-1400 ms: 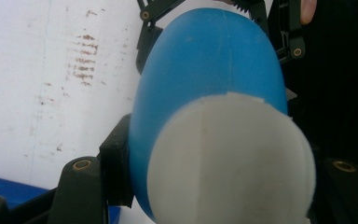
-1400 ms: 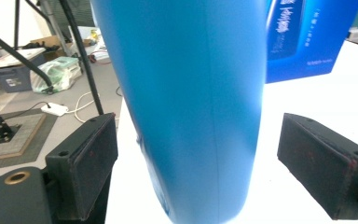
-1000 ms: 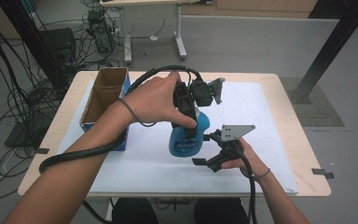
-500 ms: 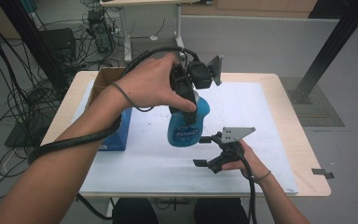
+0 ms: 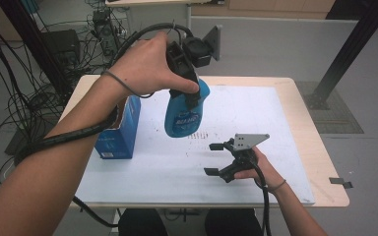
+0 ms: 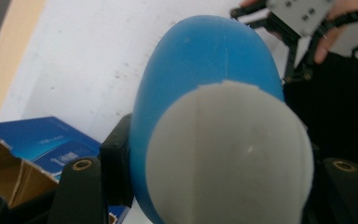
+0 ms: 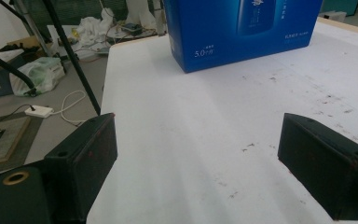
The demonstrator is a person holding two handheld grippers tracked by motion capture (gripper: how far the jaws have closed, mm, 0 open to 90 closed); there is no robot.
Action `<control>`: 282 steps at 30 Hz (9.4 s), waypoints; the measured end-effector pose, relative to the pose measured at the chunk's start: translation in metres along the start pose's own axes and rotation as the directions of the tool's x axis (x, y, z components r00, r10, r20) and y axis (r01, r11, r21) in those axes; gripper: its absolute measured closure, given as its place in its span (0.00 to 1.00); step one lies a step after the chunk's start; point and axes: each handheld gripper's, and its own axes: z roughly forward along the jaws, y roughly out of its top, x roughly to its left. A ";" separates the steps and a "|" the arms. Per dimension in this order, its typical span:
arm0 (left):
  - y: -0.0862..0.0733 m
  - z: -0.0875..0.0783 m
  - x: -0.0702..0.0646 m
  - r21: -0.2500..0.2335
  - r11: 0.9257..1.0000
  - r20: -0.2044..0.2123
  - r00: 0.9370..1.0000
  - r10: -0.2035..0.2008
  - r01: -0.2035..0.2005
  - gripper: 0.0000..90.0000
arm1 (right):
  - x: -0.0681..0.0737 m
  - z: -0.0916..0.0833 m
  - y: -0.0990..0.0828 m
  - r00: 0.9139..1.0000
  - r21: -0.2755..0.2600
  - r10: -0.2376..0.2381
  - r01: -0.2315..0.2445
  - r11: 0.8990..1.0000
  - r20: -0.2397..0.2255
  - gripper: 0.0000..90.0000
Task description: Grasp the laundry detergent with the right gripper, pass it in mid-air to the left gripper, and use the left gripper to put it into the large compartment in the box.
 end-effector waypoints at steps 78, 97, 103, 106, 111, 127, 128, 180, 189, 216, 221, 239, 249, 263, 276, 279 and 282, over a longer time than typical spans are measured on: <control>-0.102 0.014 0.147 -0.092 0.566 -0.157 0.549 -0.821 0.819 0.42 | 0.009 0.002 0.003 0.999 -0.028 -0.008 0.009 1.000 0.052 0.09; -0.116 0.049 0.153 -0.052 0.541 -0.142 0.530 -0.836 0.839 0.42 | 0.012 0.001 0.005 0.998 -0.027 -0.012 0.013 1.000 0.058 0.09; -0.119 0.063 0.154 -0.033 0.534 -0.142 0.525 -0.839 0.845 0.42 | 0.013 0.001 0.005 0.998 -0.024 -0.013 0.015 1.000 0.058 0.09; -0.122 0.067 0.155 -0.026 0.532 -0.136 0.524 -0.841 0.846 0.42 | 0.013 0.000 0.005 0.998 -0.024 -0.014 0.015 1.000 0.061 0.09; -0.126 0.077 0.156 -0.014 0.520 -0.130 0.514 -0.848 0.854 0.42 | 0.014 0.001 0.006 0.998 -0.029 -0.012 0.014 0.999 0.061 0.09; -0.132 0.110 0.159 0.017 0.502 -0.128 0.499 -0.857 0.865 0.42 | 0.014 0.001 0.006 0.998 -0.030 -0.012 0.014 0.999 0.063 0.09; -0.132 0.111 0.159 0.019 0.500 -0.127 0.498 -0.858 0.866 0.42 | 0.013 0.001 0.006 0.998 -0.029 -0.012 0.014 0.999 0.061 0.09; -0.144 0.165 0.150 0.042 0.500 -0.119 0.501 -0.857 0.865 0.42 | 0.013 0.006 0.004 0.999 -0.029 -0.009 0.010 1.000 0.050 0.09; -0.146 0.165 0.152 0.047 0.498 -0.114 0.500 -0.859 0.866 0.42 | 0.013 0.007 0.004 0.999 -0.027 -0.006 0.007 1.000 0.047 0.09; -0.146 0.165 0.155 0.065 0.494 -0.110 0.498 -0.860 0.867 0.42 | 0.012 0.007 0.003 0.999 -0.031 -0.002 0.004 1.000 0.051 0.09; -0.147 0.165 0.155 0.065 0.493 -0.108 0.497 -0.861 0.868 0.42 | 0.012 0.006 0.003 0.999 -0.028 -0.005 0.007 1.000 0.053 0.09; -0.147 0.165 0.155 0.070 0.498 -0.107 0.503 -0.858 0.864 0.42 | 0.012 0.005 0.004 0.999 -0.027 -0.009 0.011 1.000 0.052 0.09; -0.149 0.165 0.156 0.069 0.495 -0.103 0.500 -0.860 0.866 0.42 | 0.011 0.006 0.004 0.999 -0.025 -0.006 0.007 1.000 0.051 0.09; -0.148 0.165 0.156 0.072 0.496 -0.105 0.501 -0.859 0.865 0.42 | 0.011 0.007 0.004 0.999 -0.027 -0.007 0.008 1.000 0.048 0.09; -0.147 0.165 0.155 0.071 0.498 -0.106 0.503 -0.858 0.864 0.42 | 0.010 0.006 0.004 0.999 -0.030 -0.007 0.009 1.000 0.050 0.09; -0.148 0.165 0.155 0.071 0.498 -0.106 0.503 -0.858 0.864 0.42 | 0.011 0.006 0.004 0.999 -0.029 -0.006 0.008 1.000 0.050 0.09; -0.148 0.165 0.155 0.070 0.499 -0.107 0.504 -0.857 0.864 0.42 | 0.011 0.006 0.004 0.999 -0.028 -0.007 0.008 1.000 0.051 0.09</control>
